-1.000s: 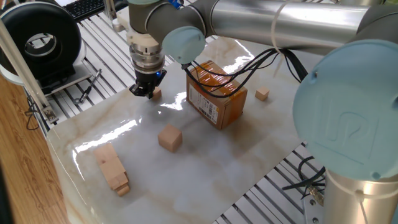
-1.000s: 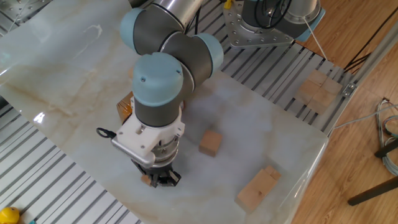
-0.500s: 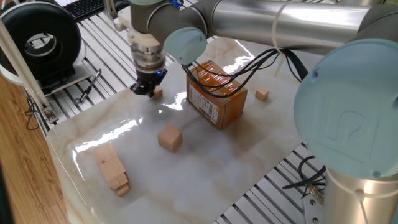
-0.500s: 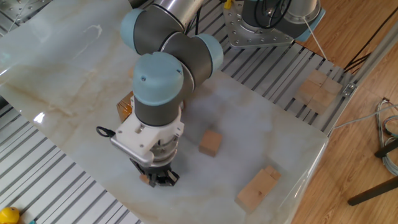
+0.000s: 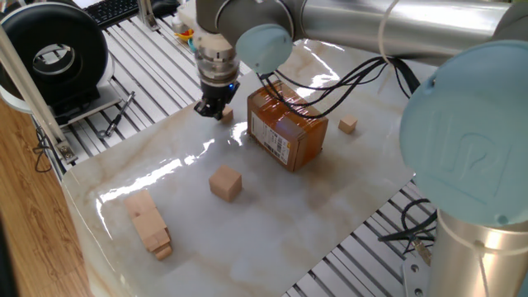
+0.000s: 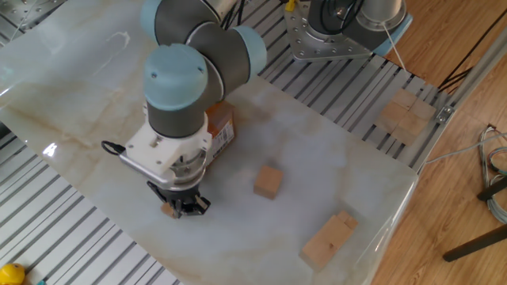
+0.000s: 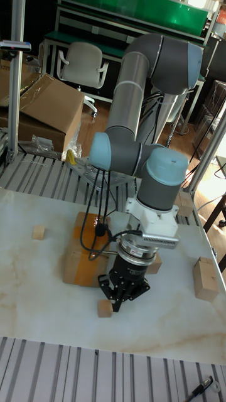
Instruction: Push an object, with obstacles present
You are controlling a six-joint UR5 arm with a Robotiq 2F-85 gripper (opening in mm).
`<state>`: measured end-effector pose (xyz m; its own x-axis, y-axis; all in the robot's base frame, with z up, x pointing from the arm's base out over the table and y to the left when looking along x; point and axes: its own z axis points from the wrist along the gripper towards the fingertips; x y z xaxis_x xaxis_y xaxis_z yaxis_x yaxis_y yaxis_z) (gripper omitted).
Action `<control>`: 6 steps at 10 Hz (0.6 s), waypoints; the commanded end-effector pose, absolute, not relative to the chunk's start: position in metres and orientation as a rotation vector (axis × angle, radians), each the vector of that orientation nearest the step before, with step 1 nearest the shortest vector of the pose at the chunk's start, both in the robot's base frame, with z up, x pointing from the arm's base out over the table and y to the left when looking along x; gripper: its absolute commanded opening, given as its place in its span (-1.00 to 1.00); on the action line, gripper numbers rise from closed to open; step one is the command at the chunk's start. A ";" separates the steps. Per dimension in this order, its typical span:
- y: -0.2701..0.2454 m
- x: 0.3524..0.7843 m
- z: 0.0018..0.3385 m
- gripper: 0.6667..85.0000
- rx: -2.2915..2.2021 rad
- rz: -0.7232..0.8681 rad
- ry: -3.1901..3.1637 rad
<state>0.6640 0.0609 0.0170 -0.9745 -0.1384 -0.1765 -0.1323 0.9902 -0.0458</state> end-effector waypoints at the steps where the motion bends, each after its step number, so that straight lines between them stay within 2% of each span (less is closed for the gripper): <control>1: 0.057 0.669 0.021 -0.98 -0.129 -0.047 2.940; 6: -0.018 0.665 0.028 -0.98 -0.312 -0.077 2.945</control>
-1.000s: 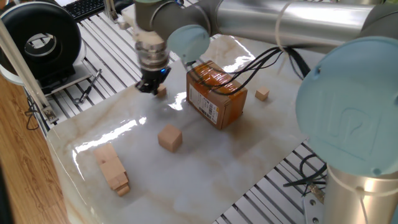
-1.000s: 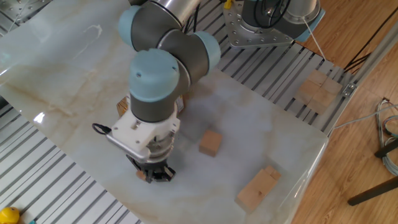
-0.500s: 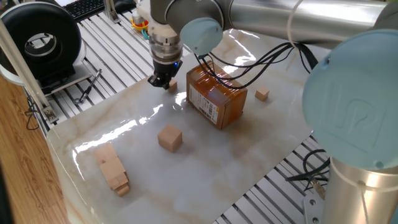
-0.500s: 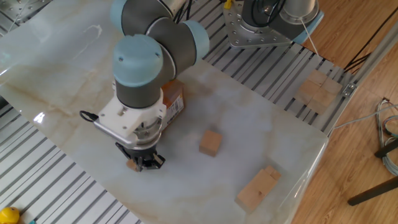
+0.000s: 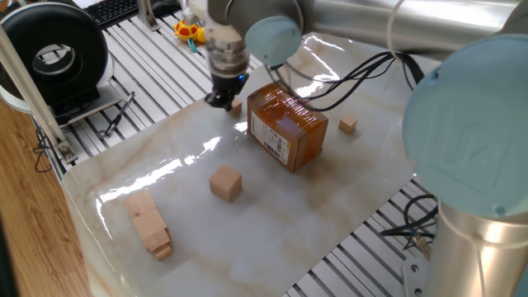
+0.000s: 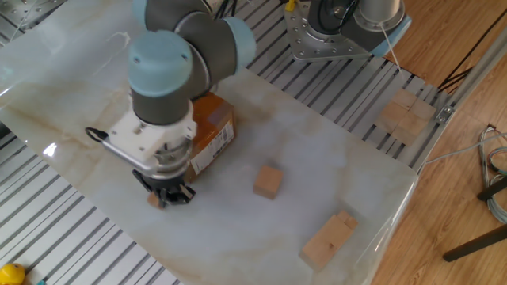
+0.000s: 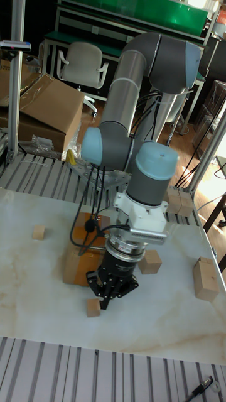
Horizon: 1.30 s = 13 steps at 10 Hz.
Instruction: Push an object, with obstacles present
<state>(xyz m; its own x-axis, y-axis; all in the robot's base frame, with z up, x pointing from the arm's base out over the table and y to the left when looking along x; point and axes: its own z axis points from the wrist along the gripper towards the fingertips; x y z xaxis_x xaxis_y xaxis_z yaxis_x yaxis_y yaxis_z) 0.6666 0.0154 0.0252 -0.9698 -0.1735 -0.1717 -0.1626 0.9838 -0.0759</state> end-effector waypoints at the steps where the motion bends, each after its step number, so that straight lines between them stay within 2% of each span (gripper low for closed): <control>1: -0.020 0.664 0.027 -0.98 -0.305 -0.079 2.943; 9: 0.000 0.666 0.027 -0.98 -0.232 0.041 2.935; 13: 0.000 0.666 0.028 -0.98 -0.240 0.042 2.932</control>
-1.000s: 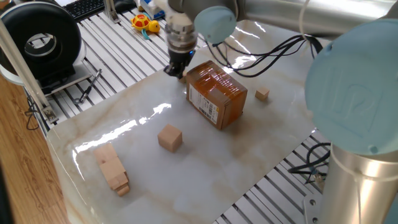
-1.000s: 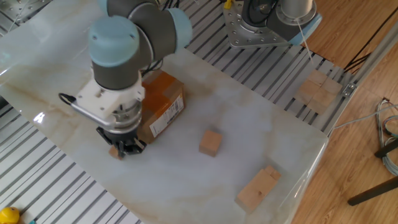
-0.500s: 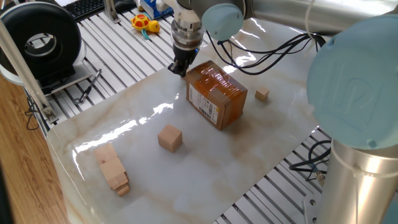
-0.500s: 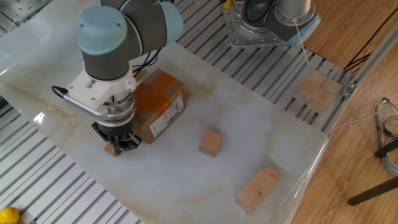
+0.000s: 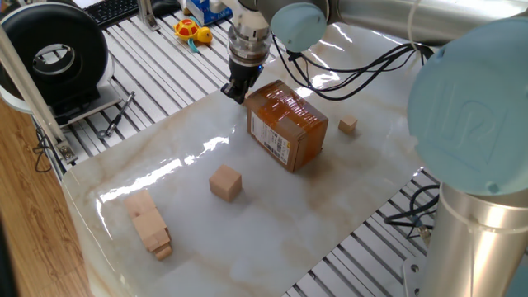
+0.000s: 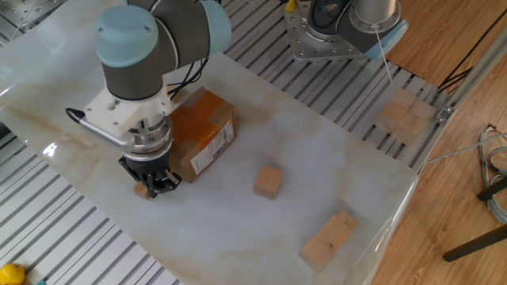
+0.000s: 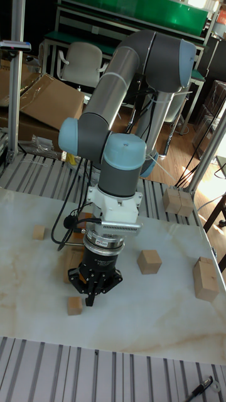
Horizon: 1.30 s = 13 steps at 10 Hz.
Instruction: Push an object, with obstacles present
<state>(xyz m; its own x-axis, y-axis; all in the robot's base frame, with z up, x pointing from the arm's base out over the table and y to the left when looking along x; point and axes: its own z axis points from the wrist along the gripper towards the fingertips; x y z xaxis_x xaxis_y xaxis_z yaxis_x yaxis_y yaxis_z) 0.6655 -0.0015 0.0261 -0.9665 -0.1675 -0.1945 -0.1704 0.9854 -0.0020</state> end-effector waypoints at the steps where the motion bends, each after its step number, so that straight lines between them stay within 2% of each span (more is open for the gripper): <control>1: -0.002 0.667 0.025 -0.98 -0.248 0.035 2.934; 5: -0.021 0.669 0.013 -0.98 -0.277 0.015 2.934; 10: -0.083 0.656 0.010 -0.98 -0.367 -0.035 2.911; 13: -0.070 0.661 0.011 -0.98 -0.306 0.054 2.882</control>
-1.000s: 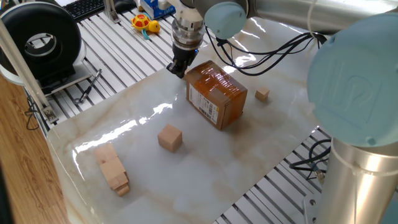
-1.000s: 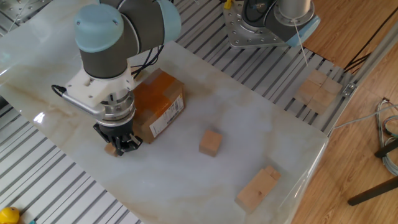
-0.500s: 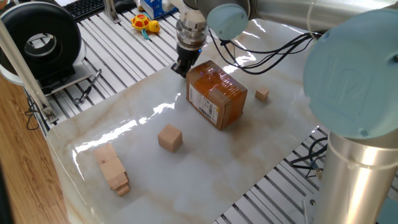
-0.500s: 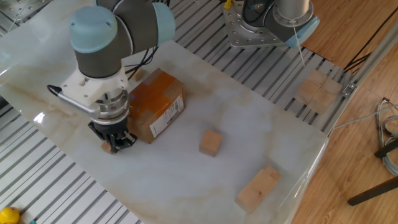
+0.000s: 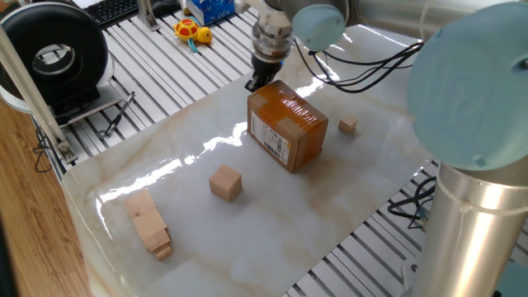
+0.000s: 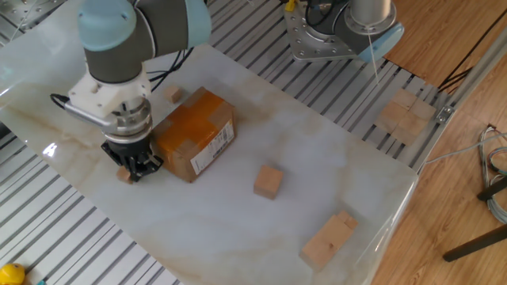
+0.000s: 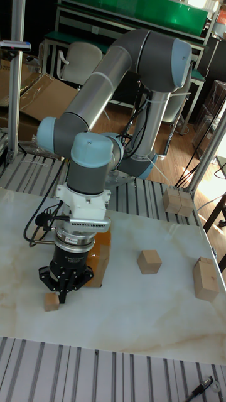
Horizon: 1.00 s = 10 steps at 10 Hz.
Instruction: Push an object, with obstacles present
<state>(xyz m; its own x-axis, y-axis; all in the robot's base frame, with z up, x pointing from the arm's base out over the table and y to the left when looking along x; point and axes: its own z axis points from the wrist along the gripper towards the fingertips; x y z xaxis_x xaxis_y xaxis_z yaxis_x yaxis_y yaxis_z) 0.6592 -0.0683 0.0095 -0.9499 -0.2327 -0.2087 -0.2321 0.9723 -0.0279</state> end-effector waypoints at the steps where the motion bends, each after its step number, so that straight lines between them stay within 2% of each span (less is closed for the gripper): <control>1: -0.069 0.660 0.011 -0.98 -0.277 0.065 2.886; 4: -0.067 0.657 0.011 -0.98 -0.267 0.065 2.909; 10: -0.127 0.640 0.019 -0.98 -0.363 -0.027 2.907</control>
<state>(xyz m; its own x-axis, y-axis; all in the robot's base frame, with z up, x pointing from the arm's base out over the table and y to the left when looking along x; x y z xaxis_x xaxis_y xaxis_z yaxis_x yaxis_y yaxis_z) 0.6483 -0.1024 0.0153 -0.9504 -0.2354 -0.2032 -0.2342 0.9717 -0.0305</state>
